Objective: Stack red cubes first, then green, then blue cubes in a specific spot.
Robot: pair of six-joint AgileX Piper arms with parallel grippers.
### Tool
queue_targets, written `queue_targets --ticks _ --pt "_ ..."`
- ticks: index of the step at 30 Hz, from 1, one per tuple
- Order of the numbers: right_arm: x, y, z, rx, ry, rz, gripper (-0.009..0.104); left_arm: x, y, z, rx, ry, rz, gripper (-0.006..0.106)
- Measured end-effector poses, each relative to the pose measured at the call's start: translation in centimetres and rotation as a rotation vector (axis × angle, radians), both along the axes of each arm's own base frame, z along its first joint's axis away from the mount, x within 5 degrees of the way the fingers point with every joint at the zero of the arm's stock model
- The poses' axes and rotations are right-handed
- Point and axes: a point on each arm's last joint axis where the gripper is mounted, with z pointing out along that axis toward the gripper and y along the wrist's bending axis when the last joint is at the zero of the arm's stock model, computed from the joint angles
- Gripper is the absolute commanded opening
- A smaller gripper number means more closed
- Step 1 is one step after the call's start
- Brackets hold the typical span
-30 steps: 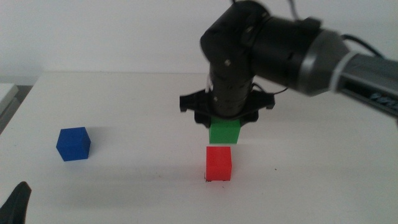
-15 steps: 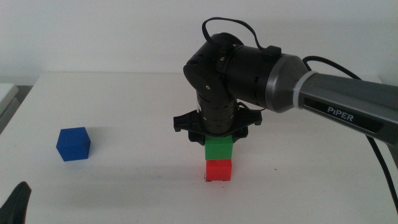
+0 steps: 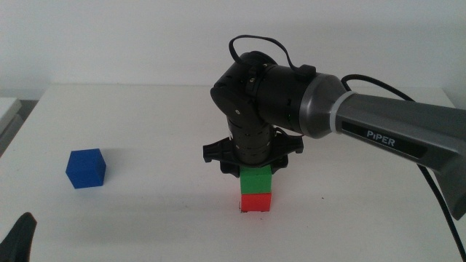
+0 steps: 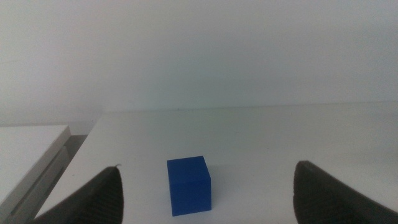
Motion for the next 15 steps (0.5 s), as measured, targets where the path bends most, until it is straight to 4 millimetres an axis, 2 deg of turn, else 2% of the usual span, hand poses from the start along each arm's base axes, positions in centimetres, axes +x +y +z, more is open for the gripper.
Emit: queue_targets --ticks 1,2,5,8,11,13,15 --pt "0.0 0.0 -0.1 -0.001 0.001 0.000 0.013 0.0 0.0 0.0 0.000 0.000 0.000 0.094" --pt "0.0 0.0 -0.1 -0.001 0.001 0.000 0.053 0.0 0.0 0.0 0.000 0.000 0.000 0.094" --pt "0.0 0.0 -0.1 -0.001 -0.002 0.001 0.072 0.0 0.0 0.0 0.000 0.000 0.000 0.094" --pt "0.1 0.0 0.0 0.000 -0.010 0.004 0.081 0.0 0.0 0.0 0.000 0.000 0.000 0.094" --pt "0.0 -0.2 0.6 -0.001 -0.015 0.012 0.081 0.0 0.0 0.0 0.000 0.000 0.000 0.094" --pt "-0.5 -0.5 2.2 0.009 -0.031 0.027 0.081 0.0 0.0 0.0 0.000 0.000 0.000 0.094" --pt "-1.4 -1.4 5.0 0.032 -0.079 0.054 0.081 0.0 0.0 0.0 0.000 0.000 0.000 0.094"
